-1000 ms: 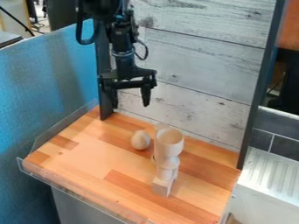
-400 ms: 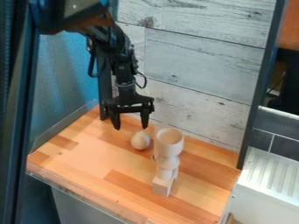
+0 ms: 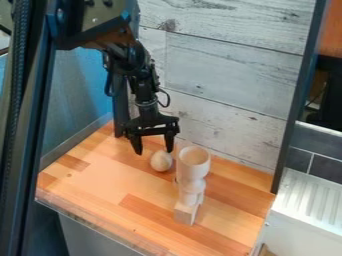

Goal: Put the ball in the cup

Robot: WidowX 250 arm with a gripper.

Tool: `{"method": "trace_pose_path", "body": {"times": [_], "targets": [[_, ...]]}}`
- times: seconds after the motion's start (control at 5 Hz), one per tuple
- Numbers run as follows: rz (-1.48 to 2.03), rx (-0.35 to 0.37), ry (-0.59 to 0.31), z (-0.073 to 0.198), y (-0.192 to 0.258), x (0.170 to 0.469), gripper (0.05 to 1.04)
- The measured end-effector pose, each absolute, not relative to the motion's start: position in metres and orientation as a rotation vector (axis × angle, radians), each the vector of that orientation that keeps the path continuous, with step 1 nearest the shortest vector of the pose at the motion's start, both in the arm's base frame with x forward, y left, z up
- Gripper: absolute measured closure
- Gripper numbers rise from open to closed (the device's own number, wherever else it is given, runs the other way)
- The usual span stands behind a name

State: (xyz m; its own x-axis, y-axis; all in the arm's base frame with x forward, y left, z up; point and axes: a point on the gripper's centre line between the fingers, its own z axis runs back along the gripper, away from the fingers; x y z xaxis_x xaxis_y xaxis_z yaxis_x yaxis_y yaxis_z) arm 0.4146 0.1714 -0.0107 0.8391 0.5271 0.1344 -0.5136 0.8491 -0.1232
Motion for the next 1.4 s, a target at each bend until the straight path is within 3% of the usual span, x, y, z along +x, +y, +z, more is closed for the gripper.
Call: {"method": "trace_pose_path", "body": {"times": [0.2,0.4,0.8,1.0,1.2,1.4], "targets": [[0.532,-0.138,-0.151,-0.016,0.161,0.411,0.083],[0.524,-0.138,-0.137,-0.020,0.158,0.408,0.102],[0.515,-0.094,-0.128,-0.023,0.159,0.404,0.370],[0.504,-0.108,-0.127,-0.021,0.153,0.400,0.370],[0.493,-0.139,-0.195,0.015,0.145,0.404,0.371],[0.476,-0.154,-0.306,0.070,0.141,0.407,0.371]]}}
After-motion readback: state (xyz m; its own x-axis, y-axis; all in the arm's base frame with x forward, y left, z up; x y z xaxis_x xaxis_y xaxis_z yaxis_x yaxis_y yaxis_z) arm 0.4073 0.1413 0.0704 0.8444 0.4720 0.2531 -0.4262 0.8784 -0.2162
